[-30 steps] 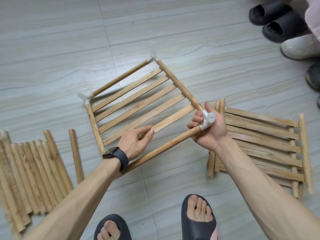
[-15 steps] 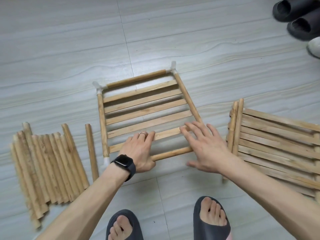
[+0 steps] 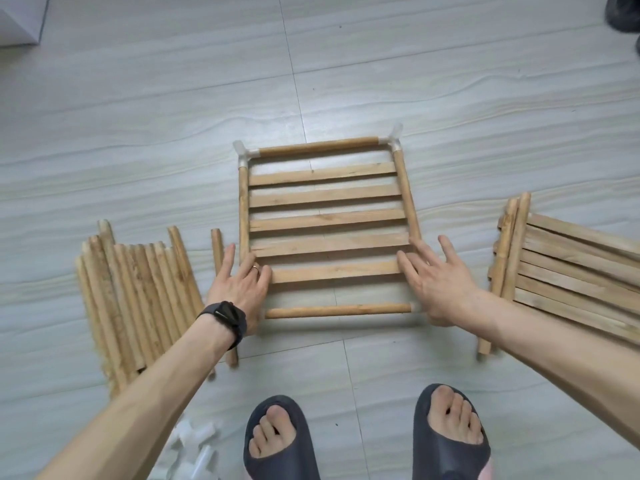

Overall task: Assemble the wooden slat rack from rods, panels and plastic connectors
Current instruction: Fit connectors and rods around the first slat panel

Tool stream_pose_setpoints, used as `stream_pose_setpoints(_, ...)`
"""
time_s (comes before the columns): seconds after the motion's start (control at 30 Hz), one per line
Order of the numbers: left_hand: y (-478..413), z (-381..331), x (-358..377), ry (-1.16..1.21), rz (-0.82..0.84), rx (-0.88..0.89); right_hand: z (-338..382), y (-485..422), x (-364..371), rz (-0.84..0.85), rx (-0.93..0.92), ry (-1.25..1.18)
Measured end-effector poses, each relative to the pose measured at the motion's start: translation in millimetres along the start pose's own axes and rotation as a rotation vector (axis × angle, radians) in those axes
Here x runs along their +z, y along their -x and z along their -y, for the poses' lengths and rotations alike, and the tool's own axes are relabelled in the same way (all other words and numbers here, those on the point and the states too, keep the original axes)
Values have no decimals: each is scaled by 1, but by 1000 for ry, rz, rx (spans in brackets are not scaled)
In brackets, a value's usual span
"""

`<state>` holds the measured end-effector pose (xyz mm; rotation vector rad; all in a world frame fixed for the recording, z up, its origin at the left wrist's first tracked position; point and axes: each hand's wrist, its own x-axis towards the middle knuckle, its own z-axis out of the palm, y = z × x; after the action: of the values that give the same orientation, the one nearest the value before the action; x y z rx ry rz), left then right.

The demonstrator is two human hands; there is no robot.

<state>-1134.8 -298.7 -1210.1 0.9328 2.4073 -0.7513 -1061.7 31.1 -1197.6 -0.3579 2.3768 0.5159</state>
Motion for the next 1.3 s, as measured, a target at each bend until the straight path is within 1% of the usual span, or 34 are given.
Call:
stream_pose_setpoints(0.13, -4, 1, 0, 37, -40, -34, -6, 0, 2, -62, -19, -7)
stream_pose_setpoints(0.3, -4, -9, 8, 107, -64, -65, -2, 4, 5, -53, -10, 22)
stream_pose_setpoints(0.43, -6, -12, 11, 140, -77, -85, -7, -1, 4, -50, -34, -4)
stream_pose_setpoints(0.7, -6, -19, 9, 161, -95, -100, -18, -4, 4, -122, -61, 39)
stream_pose_setpoints(0.77, -5, -19, 9, 165, -91, -109, -13, -3, 5, -117, -46, 87)
stream_pose_setpoints(0.83, -5, -19, 9, 158, -86, -108, -8, -3, 6, -79, -6, 100)
stream_pose_setpoints(0.9, -7, -21, 8, 148, -92, -108, -9, -4, 7, -80, 13, 84)
stream_pose_setpoints(1.07, -9, -23, 6, 151, -102, -112, -19, -11, 8, -112, -42, 19)
stream_pose_setpoints(1.3, -10, -26, 9, 160, -120, -126, -22, -15, 8, -168, -52, -2)
